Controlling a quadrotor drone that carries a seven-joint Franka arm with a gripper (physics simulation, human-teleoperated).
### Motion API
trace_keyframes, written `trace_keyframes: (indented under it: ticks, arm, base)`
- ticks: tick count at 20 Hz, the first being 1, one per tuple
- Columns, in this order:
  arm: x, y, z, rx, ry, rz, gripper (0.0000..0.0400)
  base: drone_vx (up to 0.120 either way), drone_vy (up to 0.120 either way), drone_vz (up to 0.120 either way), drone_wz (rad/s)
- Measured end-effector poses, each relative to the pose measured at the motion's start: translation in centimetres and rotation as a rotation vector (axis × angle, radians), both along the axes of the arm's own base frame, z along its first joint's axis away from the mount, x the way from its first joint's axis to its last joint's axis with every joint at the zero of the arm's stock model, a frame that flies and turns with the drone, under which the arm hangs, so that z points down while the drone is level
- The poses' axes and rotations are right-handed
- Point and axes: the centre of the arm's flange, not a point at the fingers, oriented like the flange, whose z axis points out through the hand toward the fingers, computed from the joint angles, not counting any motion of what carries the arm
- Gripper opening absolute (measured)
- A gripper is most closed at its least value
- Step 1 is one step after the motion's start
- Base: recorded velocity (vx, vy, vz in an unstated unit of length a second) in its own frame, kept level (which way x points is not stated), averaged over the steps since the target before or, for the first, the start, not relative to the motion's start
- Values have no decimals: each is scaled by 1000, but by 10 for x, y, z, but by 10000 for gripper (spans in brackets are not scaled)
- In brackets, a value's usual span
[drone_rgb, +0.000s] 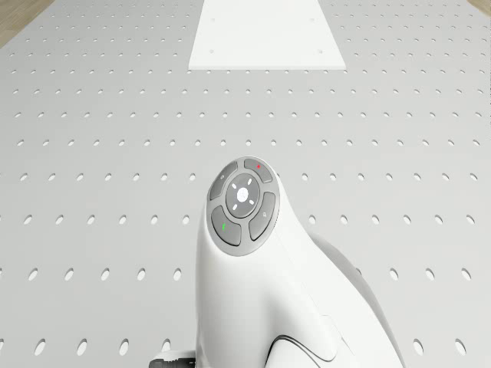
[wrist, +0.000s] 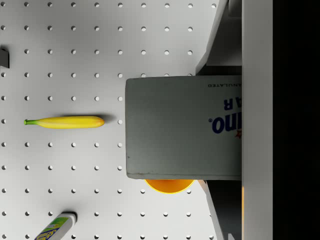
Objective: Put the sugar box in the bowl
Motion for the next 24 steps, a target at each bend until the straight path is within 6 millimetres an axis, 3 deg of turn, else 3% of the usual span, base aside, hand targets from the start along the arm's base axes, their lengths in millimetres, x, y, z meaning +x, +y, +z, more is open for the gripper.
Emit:
trace_keyframes:
  ticks: [7, 13, 17, 24]
  arm:
    - [0, 0, 0, 0, 0, 0, 164]
    - [0, 0, 0, 0, 0, 0, 164]
    - [0, 0, 0, 0, 0, 0, 164]
    - [0, 0, 11, 0, 0, 1, 164]
  base:
    - [0, -120, 0, 0]
    - [0, -120, -113, 0]
    - [0, -120, 0, 0]
    - [0, -11, 0, 0]
